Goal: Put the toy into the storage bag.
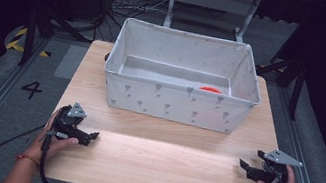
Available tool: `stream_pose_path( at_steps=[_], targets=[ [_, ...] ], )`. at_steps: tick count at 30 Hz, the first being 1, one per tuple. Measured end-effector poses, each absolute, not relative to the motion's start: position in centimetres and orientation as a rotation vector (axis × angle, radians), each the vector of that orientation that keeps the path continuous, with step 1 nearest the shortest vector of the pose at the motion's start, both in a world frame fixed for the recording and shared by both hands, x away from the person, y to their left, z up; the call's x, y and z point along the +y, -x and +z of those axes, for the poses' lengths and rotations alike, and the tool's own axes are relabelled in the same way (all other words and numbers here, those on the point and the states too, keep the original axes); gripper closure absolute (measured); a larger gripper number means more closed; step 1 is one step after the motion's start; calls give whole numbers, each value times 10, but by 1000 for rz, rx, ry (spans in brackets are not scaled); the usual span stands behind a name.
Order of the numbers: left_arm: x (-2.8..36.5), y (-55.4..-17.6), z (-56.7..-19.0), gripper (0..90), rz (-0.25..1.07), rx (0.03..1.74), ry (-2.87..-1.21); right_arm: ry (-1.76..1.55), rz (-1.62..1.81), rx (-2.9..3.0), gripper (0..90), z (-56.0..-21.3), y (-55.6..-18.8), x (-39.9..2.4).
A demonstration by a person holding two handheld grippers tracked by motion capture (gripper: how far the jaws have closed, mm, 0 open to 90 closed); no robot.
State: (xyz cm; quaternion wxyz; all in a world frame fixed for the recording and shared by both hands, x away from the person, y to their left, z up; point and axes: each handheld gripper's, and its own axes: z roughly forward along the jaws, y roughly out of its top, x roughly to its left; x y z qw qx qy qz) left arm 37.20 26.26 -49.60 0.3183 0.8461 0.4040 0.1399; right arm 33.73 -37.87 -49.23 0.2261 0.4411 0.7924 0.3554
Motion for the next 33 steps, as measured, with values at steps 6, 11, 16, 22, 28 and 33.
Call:
stream_pose_path(
  at_steps=[6, 11, 16, 22, 28, 33],
  targets=[
    [262, -372, -496, 4, 369, 1070, -2222, -1305, 957, 2203, 152, -500, -337, -386],
    [262, -373, -496, 1, 378, 1071, -2221, -1320, 961, 2211, 148, -500, -338, -387],
    [262, -372, -496, 1, 377, 1086, -2214, -1342, 947, 2190, 130, -500, -337, -386],
    [261, -372, -496, 1, 379, 1092, -2212, -1349, 943, 2185, 127, -500, -337, -385],
    [262, -372, -496, 1, 385, 1087, -2216, -1349, 943, 2185, 126, -501, -337, -385],
    [261, -372, -496, 1, 386, 1091, -2216, -1349, 942, 2185, 126, -501, -337, -385]
  ],
)
